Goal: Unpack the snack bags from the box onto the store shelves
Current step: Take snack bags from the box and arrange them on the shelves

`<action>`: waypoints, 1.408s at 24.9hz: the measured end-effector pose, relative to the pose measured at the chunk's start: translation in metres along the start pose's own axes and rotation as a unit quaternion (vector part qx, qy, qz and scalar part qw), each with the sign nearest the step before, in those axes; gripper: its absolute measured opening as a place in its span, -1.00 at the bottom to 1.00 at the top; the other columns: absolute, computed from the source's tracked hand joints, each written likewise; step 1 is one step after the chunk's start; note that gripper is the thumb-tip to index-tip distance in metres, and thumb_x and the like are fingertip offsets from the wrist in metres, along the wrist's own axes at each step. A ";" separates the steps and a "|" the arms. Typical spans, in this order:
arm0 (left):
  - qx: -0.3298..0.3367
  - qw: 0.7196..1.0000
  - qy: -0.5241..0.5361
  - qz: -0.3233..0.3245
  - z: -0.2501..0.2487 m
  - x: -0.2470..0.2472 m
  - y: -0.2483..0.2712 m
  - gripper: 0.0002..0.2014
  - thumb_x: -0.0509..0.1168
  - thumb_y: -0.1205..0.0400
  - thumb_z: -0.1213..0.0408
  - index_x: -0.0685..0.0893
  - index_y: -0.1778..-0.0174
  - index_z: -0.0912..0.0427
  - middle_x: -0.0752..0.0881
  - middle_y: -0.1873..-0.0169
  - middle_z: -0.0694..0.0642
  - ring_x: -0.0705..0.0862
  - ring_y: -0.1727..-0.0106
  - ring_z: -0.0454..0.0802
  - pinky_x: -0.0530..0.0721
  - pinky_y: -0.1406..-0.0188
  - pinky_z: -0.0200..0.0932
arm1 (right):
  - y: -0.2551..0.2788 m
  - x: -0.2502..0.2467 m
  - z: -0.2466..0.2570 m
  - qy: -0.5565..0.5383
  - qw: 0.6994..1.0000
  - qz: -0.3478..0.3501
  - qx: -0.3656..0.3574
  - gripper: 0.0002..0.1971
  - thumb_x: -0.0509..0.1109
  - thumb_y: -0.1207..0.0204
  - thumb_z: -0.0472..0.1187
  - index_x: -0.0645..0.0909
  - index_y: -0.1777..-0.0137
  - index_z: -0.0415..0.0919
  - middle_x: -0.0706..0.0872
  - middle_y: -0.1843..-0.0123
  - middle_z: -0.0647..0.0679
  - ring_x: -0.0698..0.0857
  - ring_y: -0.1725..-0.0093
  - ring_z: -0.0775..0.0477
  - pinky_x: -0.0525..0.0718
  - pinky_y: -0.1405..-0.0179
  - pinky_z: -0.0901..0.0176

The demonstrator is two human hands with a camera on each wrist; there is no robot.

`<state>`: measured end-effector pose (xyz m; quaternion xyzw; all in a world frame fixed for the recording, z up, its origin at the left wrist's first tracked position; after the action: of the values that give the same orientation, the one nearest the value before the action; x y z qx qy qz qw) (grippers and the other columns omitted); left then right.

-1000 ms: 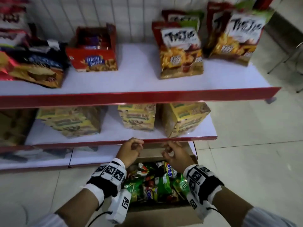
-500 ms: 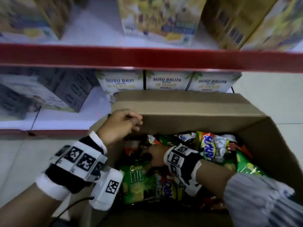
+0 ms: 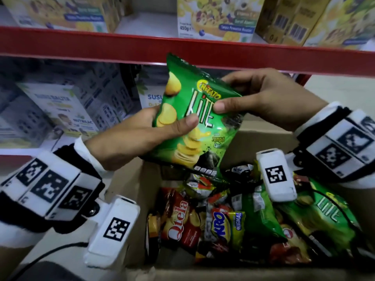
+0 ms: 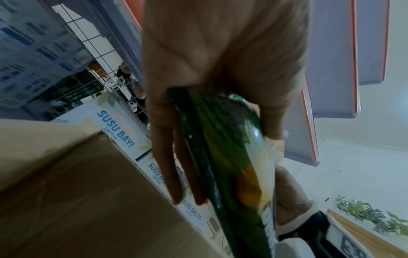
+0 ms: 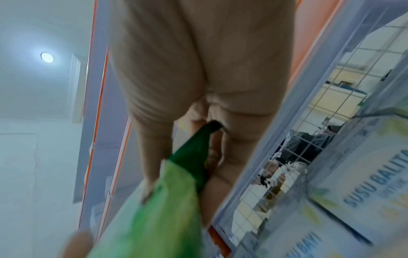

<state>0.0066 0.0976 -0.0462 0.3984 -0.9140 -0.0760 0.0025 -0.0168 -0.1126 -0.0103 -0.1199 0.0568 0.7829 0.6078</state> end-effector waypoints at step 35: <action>0.117 0.967 0.176 -0.140 0.027 0.000 -0.011 -0.57 0.45 -0.39 0.18 0.71 -0.18 0.19 0.82 -0.06 0.14 0.79 -0.11 0.07 0.74 0.01 -0.15 | 0.013 0.041 -0.017 -0.128 0.979 -0.159 0.015 -0.61 0.47 -0.31 -0.09 0.61 -0.06 -0.33 0.81 0.05 -0.29 0.78 0.17 -0.02 0.74 0.26 0.24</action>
<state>0.0128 0.0944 -0.0747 0.5267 -0.8370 0.1032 0.1064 -0.0371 -0.0818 -0.0374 -0.0168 -0.0292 0.6844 0.7284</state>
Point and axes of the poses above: each hand's wrist, its own y-axis away from the middle knuckle, its own x-axis out of the palm, z = x × y, the point moved 2 cm from there along -y, towards the middle knuckle
